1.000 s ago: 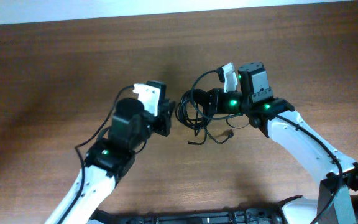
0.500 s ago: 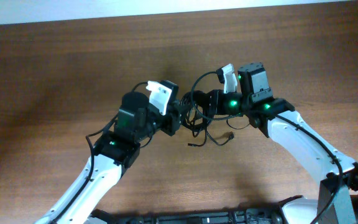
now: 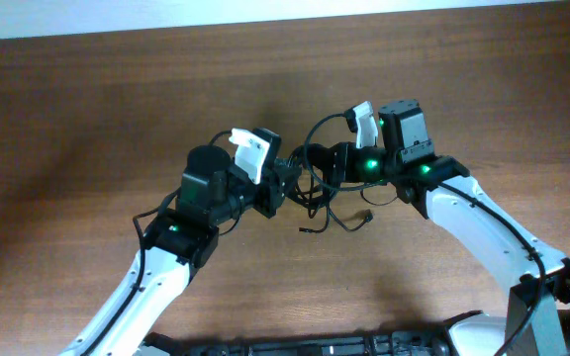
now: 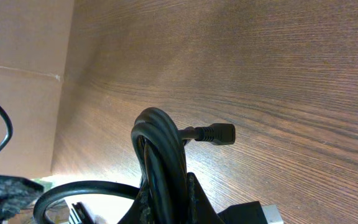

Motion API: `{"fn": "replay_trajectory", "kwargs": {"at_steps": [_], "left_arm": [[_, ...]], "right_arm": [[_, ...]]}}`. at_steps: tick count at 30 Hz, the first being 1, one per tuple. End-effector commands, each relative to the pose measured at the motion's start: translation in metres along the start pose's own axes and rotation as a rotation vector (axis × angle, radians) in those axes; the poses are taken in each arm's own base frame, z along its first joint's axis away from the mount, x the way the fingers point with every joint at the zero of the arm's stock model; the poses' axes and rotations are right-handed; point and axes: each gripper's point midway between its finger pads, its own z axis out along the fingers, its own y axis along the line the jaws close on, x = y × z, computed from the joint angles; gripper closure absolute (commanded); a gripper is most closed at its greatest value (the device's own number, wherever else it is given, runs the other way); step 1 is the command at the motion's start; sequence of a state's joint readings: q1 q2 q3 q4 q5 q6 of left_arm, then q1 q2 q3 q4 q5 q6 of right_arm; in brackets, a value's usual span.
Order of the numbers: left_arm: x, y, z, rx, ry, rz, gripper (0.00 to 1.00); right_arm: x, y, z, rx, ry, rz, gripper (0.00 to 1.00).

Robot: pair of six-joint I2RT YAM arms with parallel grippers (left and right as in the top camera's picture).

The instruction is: Untangle cables

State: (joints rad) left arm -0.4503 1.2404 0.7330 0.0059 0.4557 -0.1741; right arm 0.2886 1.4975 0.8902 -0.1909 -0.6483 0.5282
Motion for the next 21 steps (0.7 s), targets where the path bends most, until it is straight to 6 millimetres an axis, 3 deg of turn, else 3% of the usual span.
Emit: {"fn": "replay_trajectory", "kwargs": {"at_steps": [1,3,6,8,12,18,19,21], "left_arm": [[0.005,0.008,0.010,-0.016,0.026,-0.010,0.72],[0.011,0.011,0.015,-0.016,0.046,-0.020,0.73],[0.016,0.014,0.019,-0.018,0.062,-0.028,0.93],[0.017,0.014,0.019,-0.018,0.064,-0.028,1.00],[0.028,0.002,0.029,0.004,0.101,-0.016,1.00],[0.063,-0.005,0.062,0.034,0.187,-0.032,0.99],[0.068,-0.005,0.069,0.037,0.195,-0.033,0.87],[0.072,0.000,0.073,0.030,0.203,-0.039,0.76]], "right_arm": [[-0.009,0.015,-0.007,-0.036,-0.021,-0.023,0.96],[-0.009,0.015,-0.007,-0.036,-0.021,-0.023,0.96],[-0.009,0.015,-0.007,-0.035,-0.022,-0.023,0.96],[-0.009,0.015,-0.007,-0.035,-0.022,-0.023,0.96],[-0.009,0.015,-0.007,-0.036,-0.021,-0.023,0.96],[-0.009,0.015,-0.007,-0.036,-0.022,-0.023,0.96],[-0.009,0.015,-0.007,-0.036,-0.022,-0.023,0.96],[-0.009,0.015,-0.007,-0.036,-0.021,-0.023,0.96]]}}
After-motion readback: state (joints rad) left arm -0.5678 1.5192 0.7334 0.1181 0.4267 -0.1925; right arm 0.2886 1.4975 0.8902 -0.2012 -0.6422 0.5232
